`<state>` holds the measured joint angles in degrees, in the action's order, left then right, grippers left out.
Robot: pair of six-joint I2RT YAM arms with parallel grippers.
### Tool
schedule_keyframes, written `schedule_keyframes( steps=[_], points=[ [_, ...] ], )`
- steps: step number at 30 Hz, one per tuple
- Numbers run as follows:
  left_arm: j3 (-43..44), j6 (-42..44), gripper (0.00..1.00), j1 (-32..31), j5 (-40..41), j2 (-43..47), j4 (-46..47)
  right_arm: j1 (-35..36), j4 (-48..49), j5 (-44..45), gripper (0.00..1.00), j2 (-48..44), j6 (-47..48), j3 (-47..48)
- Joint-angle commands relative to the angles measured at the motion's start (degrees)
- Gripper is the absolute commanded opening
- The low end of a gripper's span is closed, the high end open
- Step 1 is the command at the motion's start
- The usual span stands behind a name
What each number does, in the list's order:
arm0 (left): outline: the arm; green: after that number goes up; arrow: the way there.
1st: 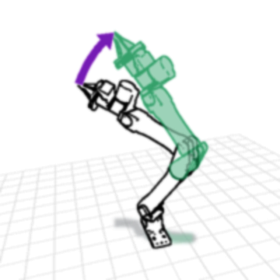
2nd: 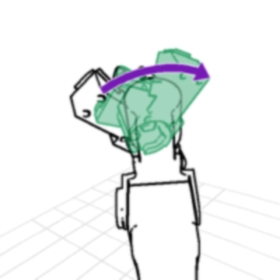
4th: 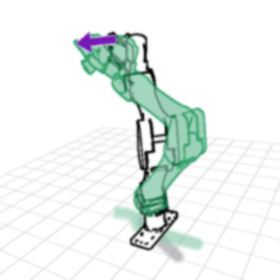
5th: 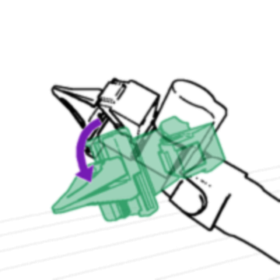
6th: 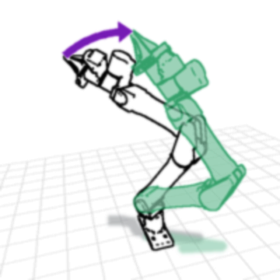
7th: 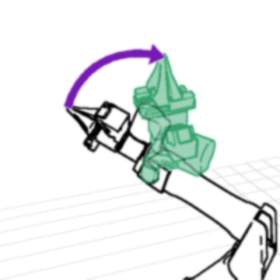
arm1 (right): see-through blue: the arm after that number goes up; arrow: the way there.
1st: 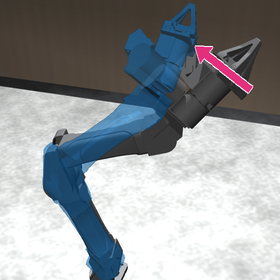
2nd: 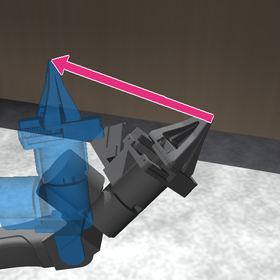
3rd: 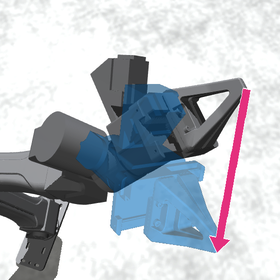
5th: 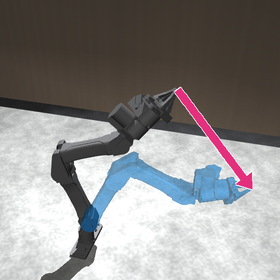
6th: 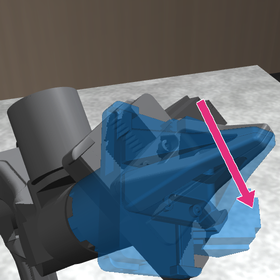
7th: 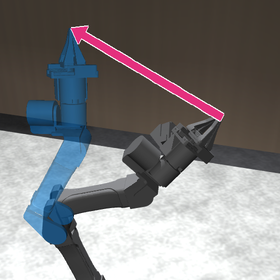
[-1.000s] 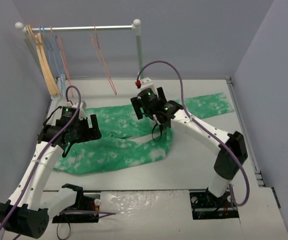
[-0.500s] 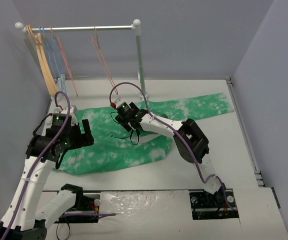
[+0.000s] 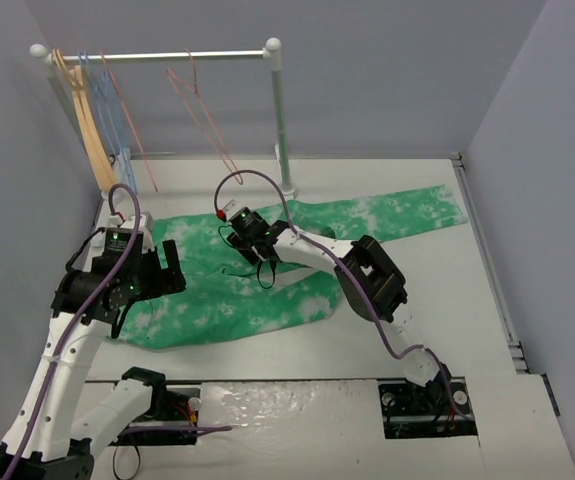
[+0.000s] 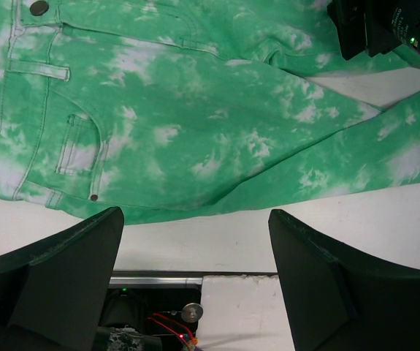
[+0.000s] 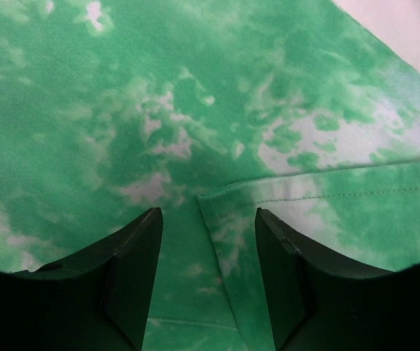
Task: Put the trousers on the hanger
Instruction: Flatten out the trousers at the center of the board.
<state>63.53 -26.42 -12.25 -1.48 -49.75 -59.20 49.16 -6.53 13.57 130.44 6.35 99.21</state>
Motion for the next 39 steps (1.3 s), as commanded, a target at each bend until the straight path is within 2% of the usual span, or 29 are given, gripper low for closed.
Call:
schedule_keyframes(
  steps=[1,4,10,15,21,26,31,34,37,39],
  points=[
    [1.9,-0.6,0.78,0.4,0.2,0.3,0.2,-1.1,1.8,-0.6,0.49,0.2,-1.1,2.2],
    [2.0,-0.5,0.78,0.5,0.1,0.2,0.3,-1.5,2.0,-0.3,0.44,0.7,-1.4,2.2],
    [2.1,-0.5,0.78,0.5,-0.1,0.0,0.3,-1.7,2.2,1.2,0.26,1.1,-1.3,2.0],
    [2.1,-0.4,0.78,0.5,-0.1,-0.1,0.5,-1.8,2.3,1.8,0.03,-0.9,-1.2,1.0],
    [2.6,-0.3,0.78,0.4,-0.6,-0.8,1.4,-2.2,1.3,2.7,0.00,-7.4,-1.1,2.0],
    [3.4,0.0,0.78,0.5,-0.7,-2.1,3.0,-5.1,0.7,8.7,0.00,-24.3,-4.4,-6.5],
    [3.8,-0.1,0.78,0.5,-1.6,-3.7,5.3,-14.4,-0.7,8.6,0.00,-48.6,-14.2,-25.7],
    [4.2,0.0,0.78,0.5,-2.4,-4.6,6.4,-20.9,-2.6,8.1,0.00,-62.0,-16.5,-33.4],
    [4.5,0.3,0.78,0.6,-3.0,-5.5,7.0,-27.2,-4.9,6.1,0.00,-73.5,-17.2,-36.9],
    [4.7,0.6,0.78,0.6,-3.5,-5.9,7.4,-31.3,-5.4,3.2,0.00,-75.3,-17.3,-36.2]
  ],
)
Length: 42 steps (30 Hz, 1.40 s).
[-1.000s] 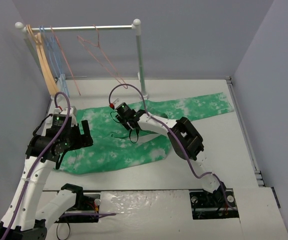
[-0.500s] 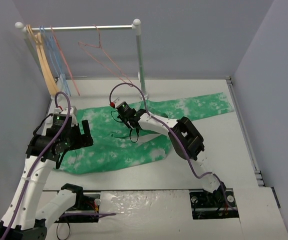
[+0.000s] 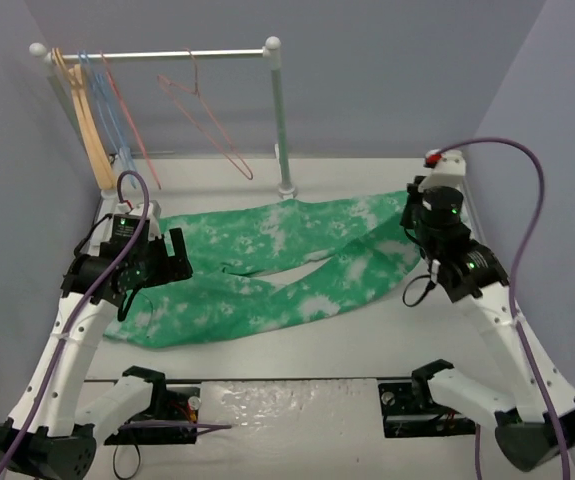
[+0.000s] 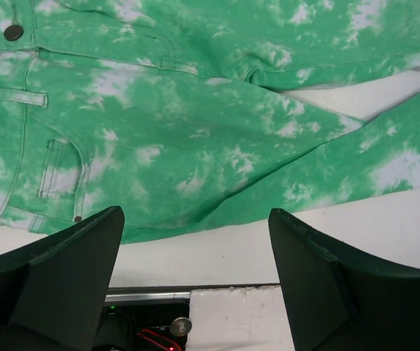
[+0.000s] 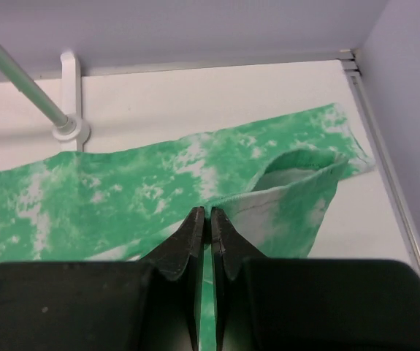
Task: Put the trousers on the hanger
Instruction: Flatten out the trousers at the center of the board.
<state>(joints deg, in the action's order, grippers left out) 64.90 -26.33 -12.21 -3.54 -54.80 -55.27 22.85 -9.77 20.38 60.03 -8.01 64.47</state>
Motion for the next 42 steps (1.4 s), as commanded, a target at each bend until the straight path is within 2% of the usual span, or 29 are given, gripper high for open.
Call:
schedule_keyframes(
  steps=[1,5,7,12,15,18,19,22,25,27,28,31,35,40,42],
  points=[
    [3.4,0.7,0.78,0.6,-1.7,-0.9,3.6,-6.8,-2.2,-5.0,0.00,-4.9,-3.1,-0.9],
    [3.3,1.2,0.78,0.7,-2.2,-1.4,4.2,-8.3,-0.1,-11.3,0.00,2.5,-3.4,5.6],
    [3.6,1.4,0.78,0.7,-2.2,-1.8,4.2,-8.3,2.1,-17.7,0.00,9.5,-3.5,11.2],
    [6.2,2.0,0.78,0.8,-0.9,-2.3,4.4,-8.4,4.1,-30.8,0.00,19.7,-2.4,35.5],
    [8.1,2.3,0.78,0.8,0.1,-2.6,4.2,-8.9,4.6,-35.2,0.00,19.7,-2.1,42.6],
    [9.7,2.1,0.78,1.0,0.4,-2.8,4.4,-10.5,5.2,-37.1,0.00,13.6,-1.3,40.8],
    [9.9,2.1,0.78,1.0,0.6,-2.8,4.6,-11.3,5.4,-37.0,0.00,11.6,-0.4,37.2],
    [9.7,2.0,0.78,1.0,0.5,-2.9,4.8,-12.4,5.2,-31.0,0.00,1.6,1.5,27.3],
    [8.1,1.8,0.78,1.0,-0.1,-2.8,5.0,-13.8,3.5,-20.0,0.00,-8.5,1.1,12.3],
    [7.2,1.7,0.78,1.0,-0.6,-2.6,5.1,-13.9,1.2,-11.9,0.00,-14.5,-1.5,4.1],
    [6.6,1.6,0.78,1.0,-0.6,-2.6,5.1,-13.9,1.0,-11.4,0.00,-14.9,-2.3,3.5],
    [4.5,1.4,0.78,1.0,-1.5,-1.7,4.9,-13.9,-7.3,2.7,0.00,-23.2,-10.0,-5.9],
    [2.4,1.3,0.78,1.0,-2.1,-1.1,4.3,-13.9,-19.5,18.3,0.00,-23.0,-22.7,-6.2],
    [1.3,1.7,0.78,1.0,-2.8,-1.0,3.6,-13.9,-39.8,21.1,0.00,-15.1,-40.5,-2.9],
    [0.8,2.1,0.78,1.0,-2.6,-0.9,3.3,-13.9,-40.5,17.6,0.00,-17.8,-43.5,-4.3]
  ],
)
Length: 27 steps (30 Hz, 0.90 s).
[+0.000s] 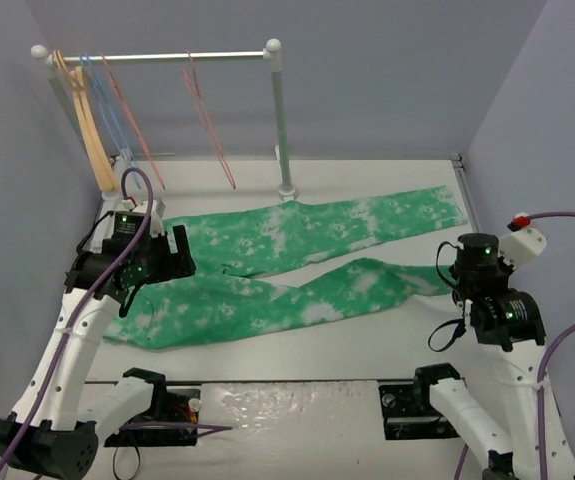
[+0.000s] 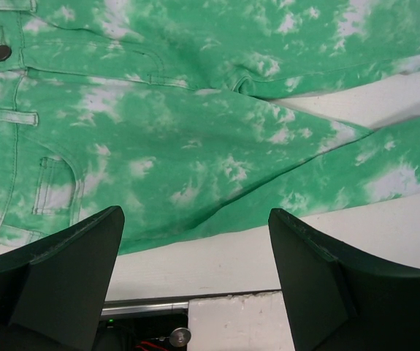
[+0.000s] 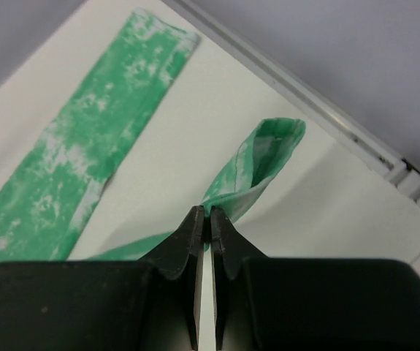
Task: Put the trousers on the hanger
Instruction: Flatten out the trousers at the center of the board.
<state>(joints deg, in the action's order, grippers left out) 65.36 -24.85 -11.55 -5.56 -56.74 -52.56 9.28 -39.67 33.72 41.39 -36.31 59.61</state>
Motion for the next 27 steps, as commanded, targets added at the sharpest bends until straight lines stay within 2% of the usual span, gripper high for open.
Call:
schedule_keyframes(
  steps=[1,3,6,9,12,13,16,17,19,21,22,23,24,25,27],
  points=[
    [0.1,0.9,0.78,0.3,-0.6,1.1,0.7,-0.3,-9.7,3.4,0.00,-0.6,-15.1,-1.2],
    [-0.4,0.9,0.78,0.4,-0.4,0.9,0.9,-0.3,-5.9,1.6,0.00,-3.4,-12.2,-3.2],
    [-1.0,0.8,0.77,0.3,-1.8,-0.8,1.7,-0.2,4.3,-5.5,0.00,3.8,-4.7,-2.2],
    [0.3,0.5,0.75,0.5,-2.6,-2.9,2.1,-0.3,13.9,-16.5,0.00,16.6,2.4,4.3],
    [3.9,0.3,0.74,0.7,-2.1,-4.8,2.2,-0.1,26.3,-28.0,0.00,32.0,8.2,19.4],
    [4.1,0.3,0.74,0.7,-1.8,-4.8,2.0,0.1,26.5,-32.0,0.00,32.6,8.4,20.4],
    [12.4,0.3,0.74,1.7,-0.4,-6.9,0.7,3.9,30.5,-43.4,0.00,52.2,14.7,57.1],
    [15.6,0.2,0.74,2.3,-0.2,-7.4,0.6,4.6,30.7,-47.8,0.00,57.4,15.8,64.7],
    [19.1,-0.1,0.74,2.9,0.7,-7.6,0.2,4.5,33.0,-55.1,0.00,61.1,16.8,82.1],
    [20.9,-0.4,0.74,3.2,2.0,-6.9,0.3,2.3,39.7,-62.3,0.00,58.3,15.4,80.8],
    [21.4,-0.6,0.74,3.3,2.4,-6.4,0.5,1.3,45.5,-66.6,0.00,54.6,13.7,77.1],
    [21.3,-0.8,0.74,3.3,2.5,-6.0,0.8,0.0,52.0,-68.9,0.00,51.1,10.6,69.2],
    [21.1,-1.0,0.74,3.3,2.5,-5.5,1.0,-2.0,61.0,-70.9,0.00,47.1,8.6,56.8],
    [20.7,-1.1,0.74,3.3,2.4,-4.9,1.0,-3.1,64.6,-73.0,0.00,41.4,6.3,47.0],
    [19.4,-1.2,0.74,3.3,1.8,-3.9,1.1,-7.4,65.6,-74.0,0.00,32.3,6.9,37.0]
  ],
)
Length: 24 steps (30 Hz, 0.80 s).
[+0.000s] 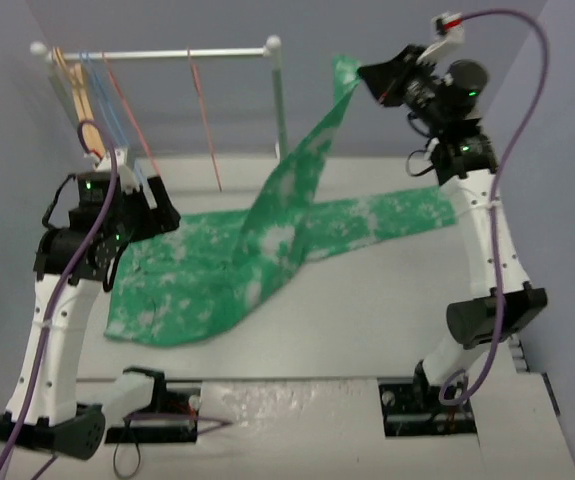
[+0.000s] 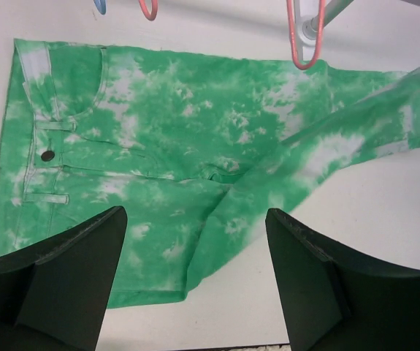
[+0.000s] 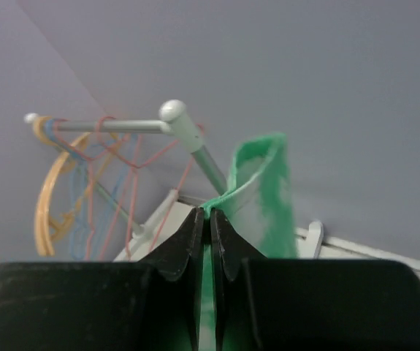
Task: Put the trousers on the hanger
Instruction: Flatten out the trousers at the center of the board.
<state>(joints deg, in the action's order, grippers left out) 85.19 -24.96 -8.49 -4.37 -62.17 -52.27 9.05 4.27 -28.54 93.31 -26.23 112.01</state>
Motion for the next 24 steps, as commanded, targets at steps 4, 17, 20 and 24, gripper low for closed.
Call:
schedule_keyframes(
  steps=[4,17,20,24],
  points=[
    [-5.2,-1.2,0.74,0.3,-0.8,3.6,0.8,-12.0,10.1,-4.9,0.00,-33.8,5.9,-34.8],
    [-20.3,-2.1,0.74,0.2,-6.7,7.7,1.3,-12.5,-29.5,52.0,0.00,-48.8,-1.6,-64.7],
    [-21.8,-2.0,0.74,0.2,-7.1,7.9,1.4,-12.6,-34.5,56.5,0.07,-47.6,-8.8,-64.6],
    [-23.0,-2.0,0.74,0.2,-8.1,7.9,1.7,-13.1,-39.8,58.3,0.93,-44.3,-17.0,-60.0]
  ],
)
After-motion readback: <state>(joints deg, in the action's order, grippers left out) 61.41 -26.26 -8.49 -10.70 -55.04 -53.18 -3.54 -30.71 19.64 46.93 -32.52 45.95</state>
